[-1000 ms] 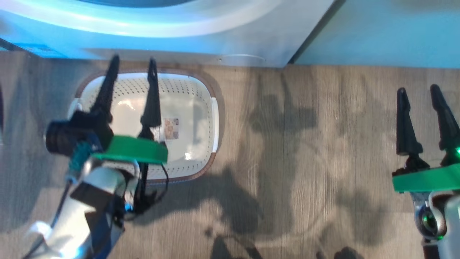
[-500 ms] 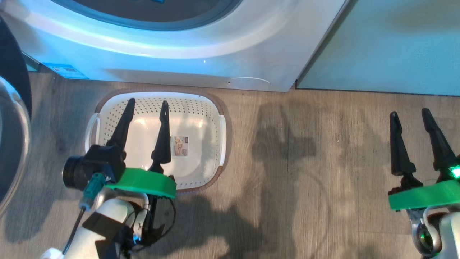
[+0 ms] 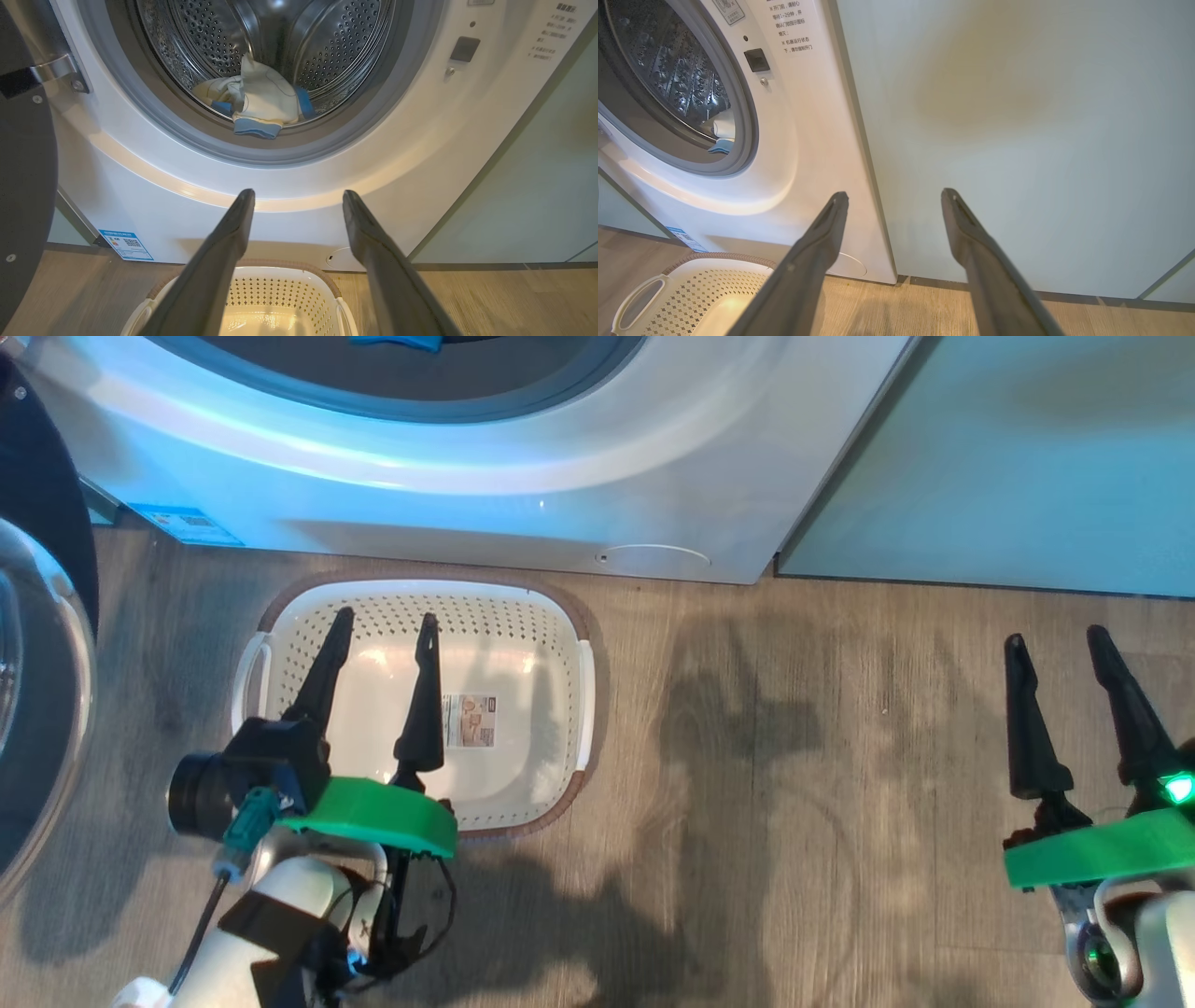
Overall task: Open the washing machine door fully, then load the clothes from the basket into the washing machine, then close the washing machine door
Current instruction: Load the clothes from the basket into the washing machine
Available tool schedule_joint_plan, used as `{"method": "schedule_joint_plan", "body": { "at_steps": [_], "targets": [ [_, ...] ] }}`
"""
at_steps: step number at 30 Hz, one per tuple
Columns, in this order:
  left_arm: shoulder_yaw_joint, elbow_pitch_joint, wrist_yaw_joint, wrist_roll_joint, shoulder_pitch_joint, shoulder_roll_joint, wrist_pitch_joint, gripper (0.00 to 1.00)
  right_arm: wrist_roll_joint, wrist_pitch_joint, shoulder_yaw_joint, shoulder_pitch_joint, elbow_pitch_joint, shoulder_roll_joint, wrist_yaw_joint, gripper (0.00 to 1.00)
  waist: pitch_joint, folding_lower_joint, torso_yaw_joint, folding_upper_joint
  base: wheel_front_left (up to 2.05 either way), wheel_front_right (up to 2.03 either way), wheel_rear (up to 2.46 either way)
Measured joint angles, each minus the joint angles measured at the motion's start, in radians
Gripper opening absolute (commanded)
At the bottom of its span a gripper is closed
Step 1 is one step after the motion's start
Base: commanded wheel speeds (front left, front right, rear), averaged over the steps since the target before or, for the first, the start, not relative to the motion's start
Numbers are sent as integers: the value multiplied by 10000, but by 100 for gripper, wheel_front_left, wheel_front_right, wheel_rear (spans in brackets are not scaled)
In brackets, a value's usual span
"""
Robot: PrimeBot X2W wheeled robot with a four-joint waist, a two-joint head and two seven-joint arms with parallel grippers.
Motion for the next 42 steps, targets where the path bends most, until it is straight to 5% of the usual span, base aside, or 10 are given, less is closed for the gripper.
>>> {"method": "schedule_joint_plan", "body": {
  "at_steps": [9,22,42],
  "targets": [
    [42,376,0,-318,-365,-115,86,100,0,0,180,-14,-17,-12,0,100,281,0,-34,0,0,0,0],
    [288,2245,-15,-677,-2974,-140,575,100,184,0,307,-372,69,6,0,100,1025,2,-457,0,0,0,0],
    [272,4435,-533,-570,-7755,1574,3816,100,1026,0,834,-1541,96,378,0,100,2673,2,-1932,-1,0,0,0]
  ]
}}
